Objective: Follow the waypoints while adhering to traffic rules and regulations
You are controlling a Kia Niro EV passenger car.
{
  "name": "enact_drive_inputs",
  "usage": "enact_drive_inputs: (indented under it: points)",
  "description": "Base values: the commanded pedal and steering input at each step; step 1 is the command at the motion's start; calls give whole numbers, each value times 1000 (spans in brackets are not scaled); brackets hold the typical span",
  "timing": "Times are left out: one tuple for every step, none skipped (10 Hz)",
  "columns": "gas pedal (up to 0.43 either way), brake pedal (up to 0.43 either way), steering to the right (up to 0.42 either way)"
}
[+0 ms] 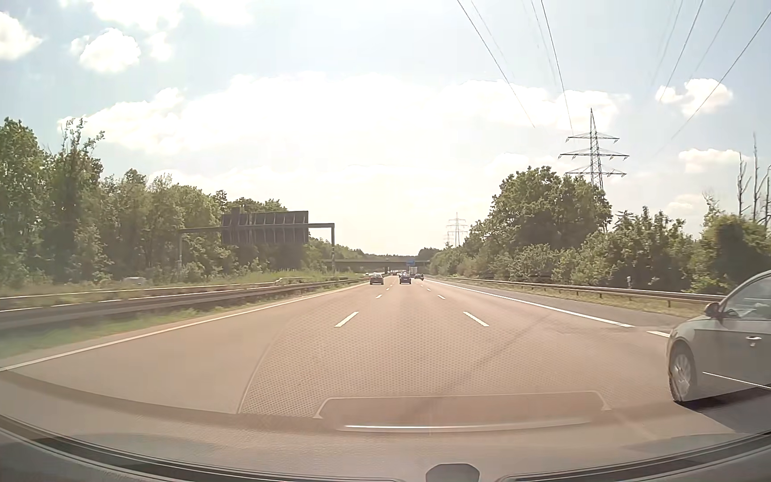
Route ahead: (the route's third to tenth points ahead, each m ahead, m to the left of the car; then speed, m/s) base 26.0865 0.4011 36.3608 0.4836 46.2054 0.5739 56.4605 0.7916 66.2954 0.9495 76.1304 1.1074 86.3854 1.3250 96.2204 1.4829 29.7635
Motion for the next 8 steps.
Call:
enact_drive_inputs:
  points:
    - [220, 30, -1]
    - [220, 30, -1]
    - [220, 30, -1]
    - [220, 30, -1]
    - [220, 30, -1]
    - [220, 30, -2]
    - [220, 30, -3]
    - [220, 30, -3]
